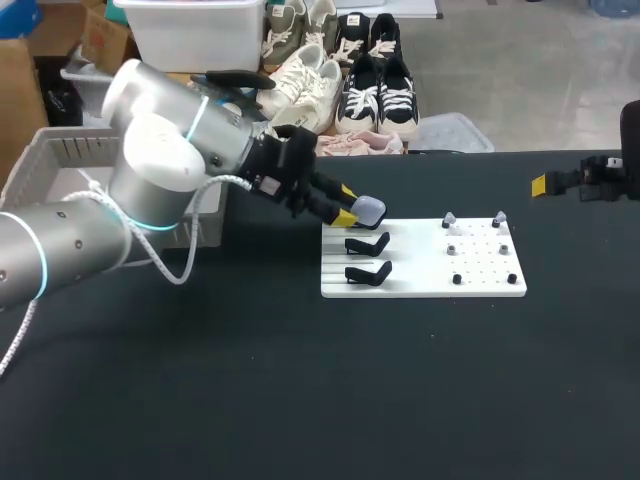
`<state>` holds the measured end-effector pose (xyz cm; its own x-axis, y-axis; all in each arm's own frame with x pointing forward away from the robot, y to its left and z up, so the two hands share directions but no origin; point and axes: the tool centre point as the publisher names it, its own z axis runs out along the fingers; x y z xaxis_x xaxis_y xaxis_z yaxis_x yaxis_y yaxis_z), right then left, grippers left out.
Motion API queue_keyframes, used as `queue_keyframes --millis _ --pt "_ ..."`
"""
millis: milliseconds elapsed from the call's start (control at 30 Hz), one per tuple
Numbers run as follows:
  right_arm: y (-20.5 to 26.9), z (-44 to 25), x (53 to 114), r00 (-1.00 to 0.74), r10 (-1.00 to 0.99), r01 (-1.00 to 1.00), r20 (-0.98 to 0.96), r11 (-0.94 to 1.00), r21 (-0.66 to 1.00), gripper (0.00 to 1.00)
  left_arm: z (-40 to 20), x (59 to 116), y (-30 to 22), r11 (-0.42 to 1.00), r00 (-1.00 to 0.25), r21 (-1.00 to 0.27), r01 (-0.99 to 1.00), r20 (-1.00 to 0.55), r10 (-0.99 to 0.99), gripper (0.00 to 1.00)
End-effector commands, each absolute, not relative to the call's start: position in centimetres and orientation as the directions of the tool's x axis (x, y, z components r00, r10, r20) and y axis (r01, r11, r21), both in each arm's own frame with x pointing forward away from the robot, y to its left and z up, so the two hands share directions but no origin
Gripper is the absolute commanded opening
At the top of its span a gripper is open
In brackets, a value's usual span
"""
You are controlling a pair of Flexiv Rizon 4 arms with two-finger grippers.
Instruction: Pick up each earbud case from the left stands, insert the matching earbuds, close the lid, and place the case in the box.
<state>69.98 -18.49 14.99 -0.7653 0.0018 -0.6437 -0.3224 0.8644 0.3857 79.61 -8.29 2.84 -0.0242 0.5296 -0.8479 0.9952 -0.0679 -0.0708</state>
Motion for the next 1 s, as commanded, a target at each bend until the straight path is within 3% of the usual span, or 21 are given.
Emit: queue_keyframes --millis 33,533,1000 --pt "-18.6 15.0 70.0 -0.766 0.000 -0.325 -0.643 0.863 0.387 1.00 2.6 79.6 -8.6 -0.064 -0.021 -0.064 0.996 -0.851 0.524 0.50" --pt "-18.6 15.0 70.0 -0.766 0.000 -0.325 -0.643 0.863 0.387 1.00 2.0 80.1 -9.4 -0.063 0.005 -0.033 0.997 -0.851 0.525 0.52" --pt "-18.6 15.0 70.0 -0.766 0.000 -0.325 -0.643 0.863 0.387 1.00 1.5 80.5 -10.0 -0.057 -0.005 -0.040 0.998 -0.852 0.523 0.48"
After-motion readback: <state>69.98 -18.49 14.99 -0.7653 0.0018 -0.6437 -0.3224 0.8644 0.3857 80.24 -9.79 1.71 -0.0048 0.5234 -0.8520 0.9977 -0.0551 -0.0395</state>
